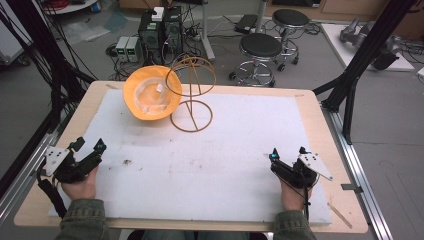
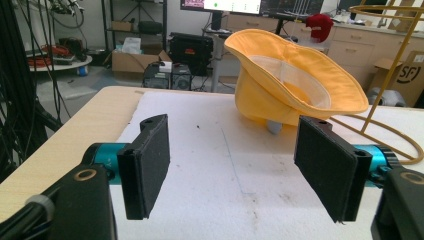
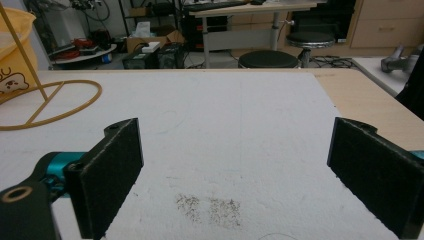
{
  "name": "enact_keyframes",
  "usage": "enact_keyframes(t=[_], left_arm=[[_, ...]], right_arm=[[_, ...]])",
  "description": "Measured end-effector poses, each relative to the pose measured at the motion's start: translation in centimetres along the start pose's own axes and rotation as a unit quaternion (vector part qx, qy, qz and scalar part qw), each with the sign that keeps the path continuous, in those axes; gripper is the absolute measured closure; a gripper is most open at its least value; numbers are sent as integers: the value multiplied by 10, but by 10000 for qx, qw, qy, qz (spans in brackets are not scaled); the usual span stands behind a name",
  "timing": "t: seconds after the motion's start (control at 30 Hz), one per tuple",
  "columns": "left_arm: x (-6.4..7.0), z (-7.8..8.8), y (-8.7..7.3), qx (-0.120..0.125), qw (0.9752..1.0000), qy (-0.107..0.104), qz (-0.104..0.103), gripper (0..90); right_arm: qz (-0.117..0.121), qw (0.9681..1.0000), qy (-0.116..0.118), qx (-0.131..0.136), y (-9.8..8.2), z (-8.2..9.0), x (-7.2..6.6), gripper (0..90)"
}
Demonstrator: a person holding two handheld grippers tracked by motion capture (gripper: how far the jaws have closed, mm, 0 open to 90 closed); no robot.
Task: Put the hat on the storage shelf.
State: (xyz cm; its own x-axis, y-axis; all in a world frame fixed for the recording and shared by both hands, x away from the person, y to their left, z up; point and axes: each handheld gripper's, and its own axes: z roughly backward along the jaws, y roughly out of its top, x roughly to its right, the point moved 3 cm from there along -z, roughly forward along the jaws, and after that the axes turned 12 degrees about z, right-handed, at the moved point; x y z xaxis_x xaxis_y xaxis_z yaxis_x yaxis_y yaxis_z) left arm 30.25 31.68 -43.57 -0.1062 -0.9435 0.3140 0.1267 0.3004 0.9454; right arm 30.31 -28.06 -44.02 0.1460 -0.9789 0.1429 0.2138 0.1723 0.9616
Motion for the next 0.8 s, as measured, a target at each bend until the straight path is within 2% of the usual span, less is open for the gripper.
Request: enact_keyframes(t=[0.2, 0.3, 0.4, 0.57, 0.63, 0.7, 0.77, 0.8], left_arm=[[4, 1, 1, 26, 10000, -27, -29, 306], [8, 0, 8, 76, 9999, -117, -4, 304], [14, 0, 17, 181, 9996, -203, -80, 295], [21, -3, 24, 192, 9992, -292, -200, 306], [24, -6, 28, 161, 9990, -315, -270, 307], [27, -11, 33, 85, 9991, -195, -372, 307], [29, -15, 37, -90, 9991, -220, -346, 307], [29, -15, 37, -90, 9991, -220, -346, 310]], right_arm=[[-52, 10000, 18, -27, 0, 0, -1, 65], [-40, 10000, 19, -15, 0, 0, -1, 65], [-82, 10000, 26, -18, 0, 0, -1, 66], [-166, 9999, -11, 8, 0, 1, 0, 65], [-208, 9998, 22, -2, 0, 1, -1, 66], [-263, 9996, 69, 19, 0, 1, -2, 65], [-272, 9996, 103, 16, 1, 3, -4, 65], [-242, 9996, 118, 38, 1, 3, -4, 66]])
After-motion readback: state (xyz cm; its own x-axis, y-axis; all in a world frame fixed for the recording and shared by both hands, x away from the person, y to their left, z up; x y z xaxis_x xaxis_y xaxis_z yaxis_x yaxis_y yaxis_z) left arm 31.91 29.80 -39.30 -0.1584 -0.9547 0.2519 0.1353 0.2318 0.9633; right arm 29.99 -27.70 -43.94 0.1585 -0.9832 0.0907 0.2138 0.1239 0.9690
